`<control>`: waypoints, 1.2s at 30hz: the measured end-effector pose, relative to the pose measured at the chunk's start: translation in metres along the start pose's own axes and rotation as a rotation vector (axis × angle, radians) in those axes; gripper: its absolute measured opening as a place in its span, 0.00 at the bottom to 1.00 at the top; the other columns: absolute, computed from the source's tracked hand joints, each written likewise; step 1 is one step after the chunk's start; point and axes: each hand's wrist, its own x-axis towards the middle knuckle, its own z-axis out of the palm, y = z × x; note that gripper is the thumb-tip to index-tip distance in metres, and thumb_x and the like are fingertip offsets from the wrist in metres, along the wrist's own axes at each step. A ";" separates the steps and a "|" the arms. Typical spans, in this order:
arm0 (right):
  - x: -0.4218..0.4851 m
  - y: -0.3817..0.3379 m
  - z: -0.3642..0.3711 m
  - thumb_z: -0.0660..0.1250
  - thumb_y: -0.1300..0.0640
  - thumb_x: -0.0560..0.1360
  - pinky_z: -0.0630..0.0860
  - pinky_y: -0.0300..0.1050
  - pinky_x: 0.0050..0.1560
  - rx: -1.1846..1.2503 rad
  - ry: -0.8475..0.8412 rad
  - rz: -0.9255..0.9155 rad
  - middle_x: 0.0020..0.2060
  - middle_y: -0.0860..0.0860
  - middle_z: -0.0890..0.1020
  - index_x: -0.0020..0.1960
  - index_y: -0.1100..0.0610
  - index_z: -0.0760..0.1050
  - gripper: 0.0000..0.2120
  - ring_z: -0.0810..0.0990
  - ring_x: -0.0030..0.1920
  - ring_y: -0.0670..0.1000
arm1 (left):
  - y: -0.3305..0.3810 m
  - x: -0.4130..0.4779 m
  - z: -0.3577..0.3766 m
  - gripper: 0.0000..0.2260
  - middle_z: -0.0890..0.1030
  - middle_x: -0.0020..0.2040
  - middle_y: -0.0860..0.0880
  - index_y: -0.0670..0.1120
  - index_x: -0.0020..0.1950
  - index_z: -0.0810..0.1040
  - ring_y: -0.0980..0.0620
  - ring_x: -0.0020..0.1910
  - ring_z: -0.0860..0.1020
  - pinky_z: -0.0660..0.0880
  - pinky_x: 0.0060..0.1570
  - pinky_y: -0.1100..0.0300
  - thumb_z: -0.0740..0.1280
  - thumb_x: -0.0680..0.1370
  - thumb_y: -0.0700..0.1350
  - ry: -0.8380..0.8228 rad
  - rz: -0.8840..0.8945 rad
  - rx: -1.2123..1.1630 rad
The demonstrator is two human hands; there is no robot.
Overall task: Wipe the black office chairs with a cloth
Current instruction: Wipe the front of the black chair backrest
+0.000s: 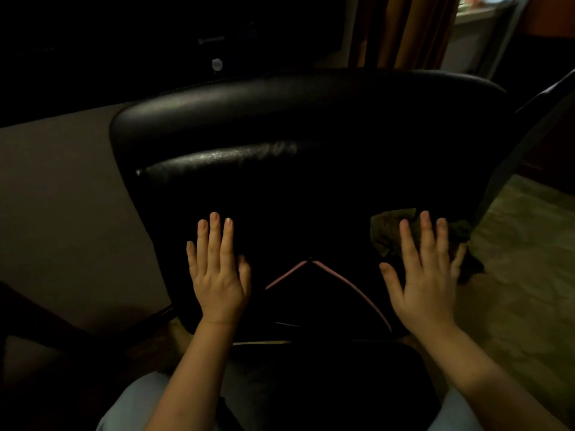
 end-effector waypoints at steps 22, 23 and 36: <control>-0.025 -0.269 0.065 0.54 0.44 0.79 0.40 0.59 0.75 0.188 -0.223 -0.886 0.79 0.51 0.46 0.79 0.52 0.48 0.32 0.42 0.78 0.52 | -0.042 -0.074 -0.136 0.21 0.63 0.75 0.40 0.36 0.73 0.64 0.44 0.76 0.59 0.60 0.71 0.40 0.52 0.82 0.43 0.125 -0.446 0.152; -0.030 -0.276 0.064 0.57 0.46 0.79 0.40 0.58 0.75 0.210 -0.227 -0.931 0.79 0.51 0.46 0.79 0.52 0.48 0.33 0.42 0.78 0.52 | -0.041 -0.076 -0.140 0.21 0.63 0.75 0.40 0.36 0.73 0.64 0.44 0.76 0.59 0.60 0.72 0.40 0.52 0.82 0.44 0.134 -0.457 0.160; -0.014 -0.215 0.081 0.52 0.43 0.82 0.52 0.55 0.73 0.255 0.002 -1.000 0.78 0.49 0.54 0.79 0.51 0.52 0.28 0.53 0.77 0.49 | -0.024 -0.070 -0.143 0.21 0.63 0.75 0.41 0.37 0.73 0.64 0.44 0.76 0.58 0.56 0.74 0.44 0.51 0.83 0.44 0.134 -0.395 0.277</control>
